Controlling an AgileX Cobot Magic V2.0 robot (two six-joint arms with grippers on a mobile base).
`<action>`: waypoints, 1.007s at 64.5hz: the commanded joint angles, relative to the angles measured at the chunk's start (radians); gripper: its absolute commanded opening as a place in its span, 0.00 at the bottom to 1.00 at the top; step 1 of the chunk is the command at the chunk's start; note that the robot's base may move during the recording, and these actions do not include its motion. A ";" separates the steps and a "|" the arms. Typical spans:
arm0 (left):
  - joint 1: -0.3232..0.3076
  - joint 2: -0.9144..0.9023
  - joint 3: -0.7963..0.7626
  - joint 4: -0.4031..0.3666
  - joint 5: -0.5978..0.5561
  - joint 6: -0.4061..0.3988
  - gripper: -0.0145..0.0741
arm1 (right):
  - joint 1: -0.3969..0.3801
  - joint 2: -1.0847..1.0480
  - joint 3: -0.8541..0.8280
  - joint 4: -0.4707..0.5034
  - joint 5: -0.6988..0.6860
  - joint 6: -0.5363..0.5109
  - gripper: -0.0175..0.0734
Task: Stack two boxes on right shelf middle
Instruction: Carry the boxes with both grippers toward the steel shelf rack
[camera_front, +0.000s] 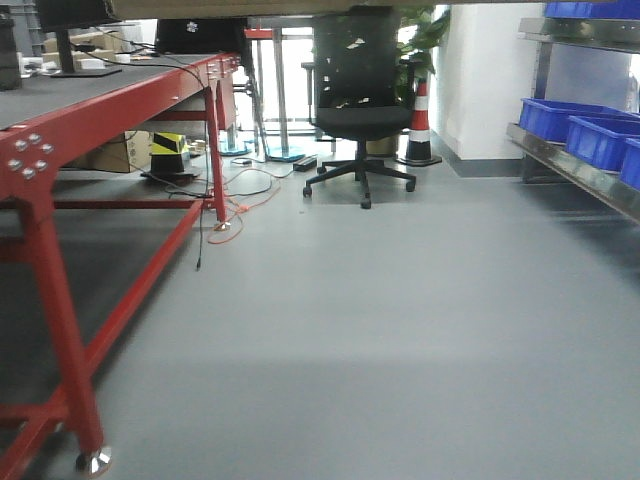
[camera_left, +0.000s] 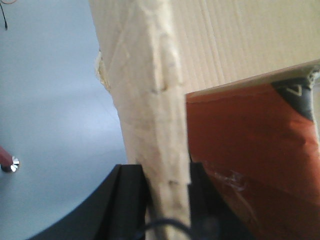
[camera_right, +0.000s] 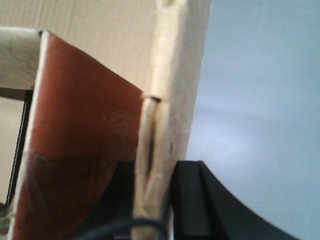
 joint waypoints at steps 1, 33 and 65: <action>0.001 -0.020 -0.014 -0.029 -0.037 0.011 0.04 | -0.006 -0.005 -0.010 -0.025 -0.052 -0.008 0.02; 0.001 -0.020 -0.014 -0.029 -0.037 0.011 0.04 | -0.006 -0.005 -0.010 -0.023 -0.052 -0.008 0.02; 0.001 -0.020 -0.014 -0.029 -0.037 0.011 0.04 | -0.006 -0.005 -0.010 -0.023 -0.052 -0.008 0.02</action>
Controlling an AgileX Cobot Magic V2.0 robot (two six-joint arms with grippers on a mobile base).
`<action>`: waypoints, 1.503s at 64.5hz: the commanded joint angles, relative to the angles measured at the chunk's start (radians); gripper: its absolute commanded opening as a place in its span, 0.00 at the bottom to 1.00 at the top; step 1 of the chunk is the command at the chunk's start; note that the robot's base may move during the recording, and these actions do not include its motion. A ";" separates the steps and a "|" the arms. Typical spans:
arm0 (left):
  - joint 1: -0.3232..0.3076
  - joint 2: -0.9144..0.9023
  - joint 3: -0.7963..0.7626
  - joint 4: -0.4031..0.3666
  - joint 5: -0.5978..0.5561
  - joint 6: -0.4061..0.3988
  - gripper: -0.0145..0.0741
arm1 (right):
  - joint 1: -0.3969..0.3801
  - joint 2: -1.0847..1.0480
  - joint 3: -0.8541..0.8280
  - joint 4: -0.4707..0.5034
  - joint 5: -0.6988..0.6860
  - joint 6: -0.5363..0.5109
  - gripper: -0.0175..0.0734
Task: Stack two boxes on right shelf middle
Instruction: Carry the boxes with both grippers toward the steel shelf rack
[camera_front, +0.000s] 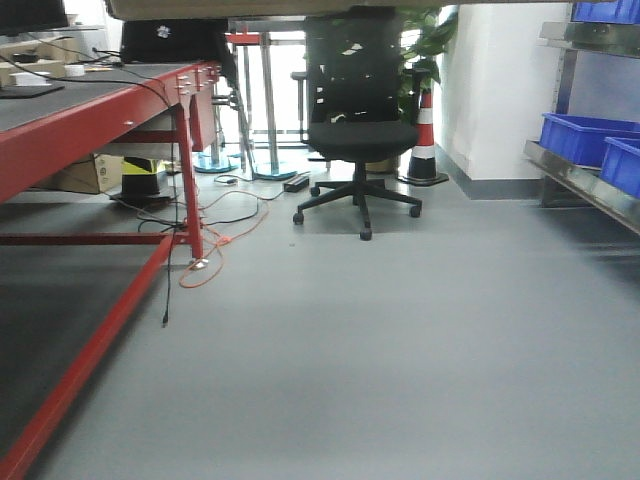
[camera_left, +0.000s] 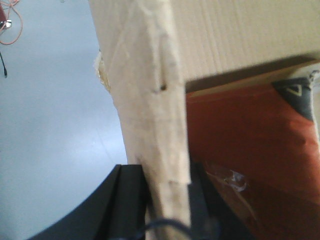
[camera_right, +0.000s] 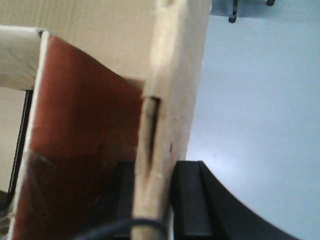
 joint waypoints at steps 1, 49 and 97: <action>0.001 -0.020 -0.014 -0.029 -0.037 0.011 0.04 | -0.006 -0.005 -0.010 -0.023 -0.052 -0.008 0.02; 0.001 -0.020 -0.014 -0.029 -0.037 0.011 0.04 | -0.006 -0.005 -0.010 -0.023 -0.052 -0.008 0.02; 0.001 -0.020 -0.014 -0.029 -0.037 0.011 0.04 | -0.006 -0.005 -0.010 -0.023 -0.052 -0.008 0.02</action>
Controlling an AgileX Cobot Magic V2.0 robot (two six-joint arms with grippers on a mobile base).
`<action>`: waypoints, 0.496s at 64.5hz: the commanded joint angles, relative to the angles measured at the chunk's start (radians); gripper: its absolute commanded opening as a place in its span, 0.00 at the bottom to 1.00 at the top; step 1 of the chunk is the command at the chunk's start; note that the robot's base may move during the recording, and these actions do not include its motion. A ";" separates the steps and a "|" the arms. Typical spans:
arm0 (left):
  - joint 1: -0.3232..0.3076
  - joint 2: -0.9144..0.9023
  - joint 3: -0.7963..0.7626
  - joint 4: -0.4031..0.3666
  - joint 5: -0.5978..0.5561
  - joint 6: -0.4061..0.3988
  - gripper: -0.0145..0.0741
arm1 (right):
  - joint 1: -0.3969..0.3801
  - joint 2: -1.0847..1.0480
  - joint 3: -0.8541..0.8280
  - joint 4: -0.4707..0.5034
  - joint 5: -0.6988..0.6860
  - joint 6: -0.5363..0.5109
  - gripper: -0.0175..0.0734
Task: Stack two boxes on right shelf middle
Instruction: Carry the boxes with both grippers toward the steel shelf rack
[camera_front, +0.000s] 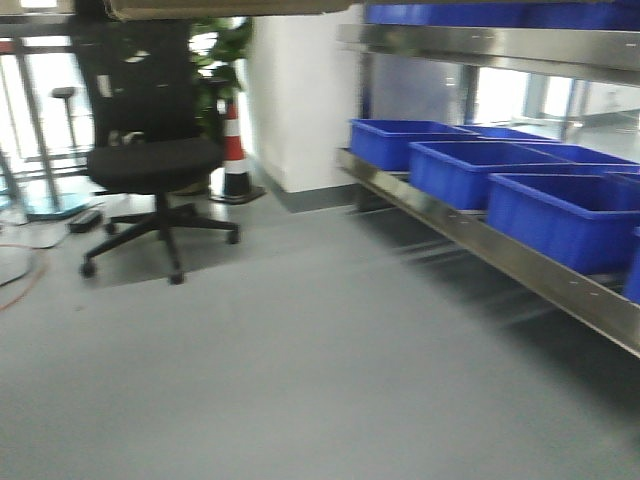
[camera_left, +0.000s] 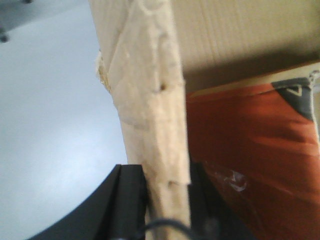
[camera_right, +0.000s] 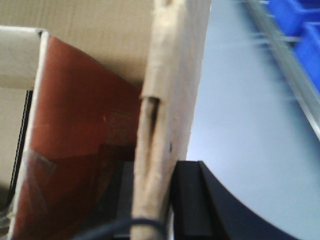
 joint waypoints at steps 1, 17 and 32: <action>0.001 -0.020 -0.014 -0.029 -0.037 0.011 0.04 | -0.006 -0.005 -0.010 -0.027 -0.047 -0.008 0.02; 0.001 -0.020 -0.014 -0.029 -0.037 0.011 0.04 | -0.006 -0.005 -0.010 -0.027 -0.047 -0.008 0.02; 0.001 -0.020 -0.014 -0.029 -0.037 0.011 0.04 | -0.006 -0.005 -0.010 -0.027 -0.047 -0.008 0.02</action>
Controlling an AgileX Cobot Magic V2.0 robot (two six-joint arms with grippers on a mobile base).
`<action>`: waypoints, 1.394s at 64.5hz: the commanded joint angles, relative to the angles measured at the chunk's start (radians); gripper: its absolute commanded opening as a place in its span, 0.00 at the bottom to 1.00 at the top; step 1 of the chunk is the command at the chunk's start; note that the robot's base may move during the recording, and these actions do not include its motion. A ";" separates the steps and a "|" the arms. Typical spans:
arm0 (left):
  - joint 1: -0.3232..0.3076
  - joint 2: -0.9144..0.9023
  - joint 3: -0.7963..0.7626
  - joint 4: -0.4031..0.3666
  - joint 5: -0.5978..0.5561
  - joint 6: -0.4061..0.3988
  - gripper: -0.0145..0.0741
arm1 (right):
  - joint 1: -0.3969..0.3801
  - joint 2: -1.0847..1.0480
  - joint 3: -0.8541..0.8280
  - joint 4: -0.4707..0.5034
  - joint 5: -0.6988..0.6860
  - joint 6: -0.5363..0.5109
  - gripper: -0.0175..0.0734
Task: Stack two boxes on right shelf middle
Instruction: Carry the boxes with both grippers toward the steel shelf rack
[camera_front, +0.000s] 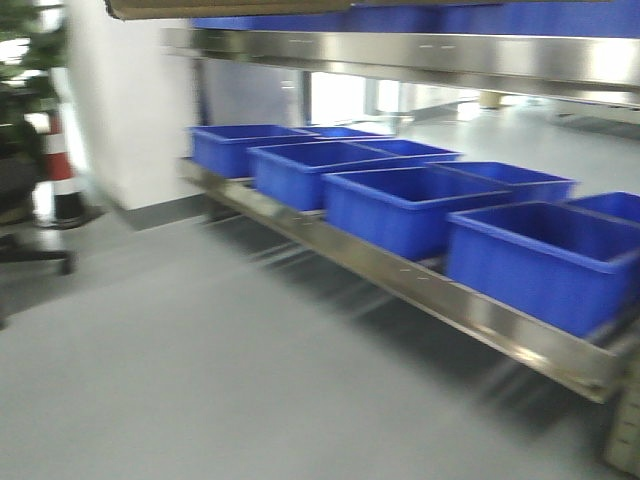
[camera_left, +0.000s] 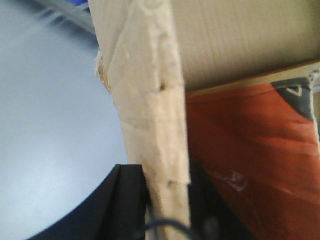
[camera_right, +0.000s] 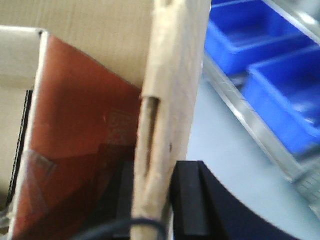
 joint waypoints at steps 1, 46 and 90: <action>0.001 -0.020 -0.014 -0.029 -0.037 0.011 0.04 | -0.006 -0.005 -0.010 -0.027 -0.047 -0.008 0.02; 0.001 -0.020 -0.014 -0.029 -0.037 0.011 0.04 | -0.006 -0.005 -0.010 -0.027 -0.047 -0.008 0.02; 0.001 -0.020 -0.014 -0.029 -0.037 0.011 0.04 | -0.006 -0.005 -0.010 -0.027 -0.047 -0.008 0.02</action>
